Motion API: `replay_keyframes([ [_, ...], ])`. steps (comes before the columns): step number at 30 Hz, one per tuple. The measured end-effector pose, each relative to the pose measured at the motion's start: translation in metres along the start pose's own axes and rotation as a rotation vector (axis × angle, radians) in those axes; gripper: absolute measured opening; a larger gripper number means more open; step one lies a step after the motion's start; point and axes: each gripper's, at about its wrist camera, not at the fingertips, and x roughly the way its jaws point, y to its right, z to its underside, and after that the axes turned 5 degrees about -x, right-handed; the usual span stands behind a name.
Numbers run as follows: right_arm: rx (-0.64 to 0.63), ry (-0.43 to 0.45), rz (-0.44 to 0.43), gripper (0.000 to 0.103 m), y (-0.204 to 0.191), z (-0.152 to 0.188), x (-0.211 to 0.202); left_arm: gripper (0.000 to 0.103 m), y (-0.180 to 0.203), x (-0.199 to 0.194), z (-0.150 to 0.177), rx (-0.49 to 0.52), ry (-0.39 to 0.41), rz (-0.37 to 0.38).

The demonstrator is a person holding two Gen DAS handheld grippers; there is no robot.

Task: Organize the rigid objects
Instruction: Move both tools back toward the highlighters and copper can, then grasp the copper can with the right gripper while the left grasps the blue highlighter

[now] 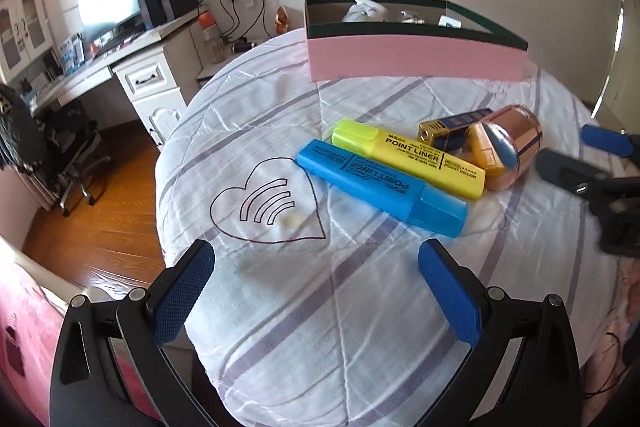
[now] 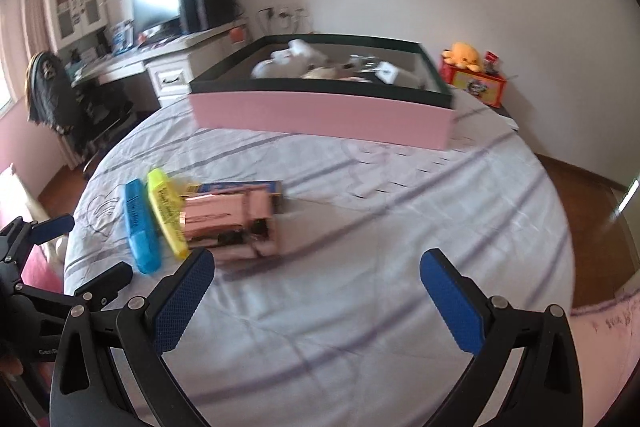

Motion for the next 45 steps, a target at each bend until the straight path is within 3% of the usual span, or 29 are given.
replay_keyframes([
  [12,-0.032,-0.044,-0.122,0.094,-0.020,-0.014,0.026,0.103,0.005,0.001,-0.001,0.009,-0.002,0.057],
  [13,-0.034,-0.044,-0.124,0.087,-0.020,-0.014,0.028,0.103,0.005,0.002,-0.001,0.010,-0.004,0.054],
  [14,-0.034,-0.044,-0.134,0.067,-0.020,-0.015,0.030,0.103,0.006,0.003,-0.001,0.010,-0.006,0.052],
  [15,-0.026,-0.047,-0.146,0.057,-0.019,-0.014,0.032,0.103,0.007,0.004,-0.001,0.010,-0.007,0.051],
  [16,-0.028,-0.048,-0.136,0.055,-0.018,-0.013,0.032,0.103,0.008,0.004,-0.001,0.010,-0.007,0.049],
  [19,-0.032,-0.033,-0.122,0.056,-0.015,-0.010,0.028,0.103,0.012,0.005,-0.003,0.008,-0.009,0.058],
  [24,0.008,-0.027,-0.009,0.056,0.013,0.002,0.020,0.103,0.026,0.014,-0.007,0.008,-0.017,0.080],
  [29,0.061,-0.043,-0.035,0.056,0.033,0.011,0.026,0.103,0.036,0.020,-0.009,0.013,-0.010,0.068],
  [41,0.030,-0.050,-0.016,0.056,0.029,0.012,0.026,0.103,-0.021,0.014,-0.002,-0.106,-0.022,-0.072],
  [45,0.023,-0.053,-0.005,0.056,0.027,0.012,0.026,0.103,-0.031,0.015,-0.002,-0.144,-0.026,-0.073],
])
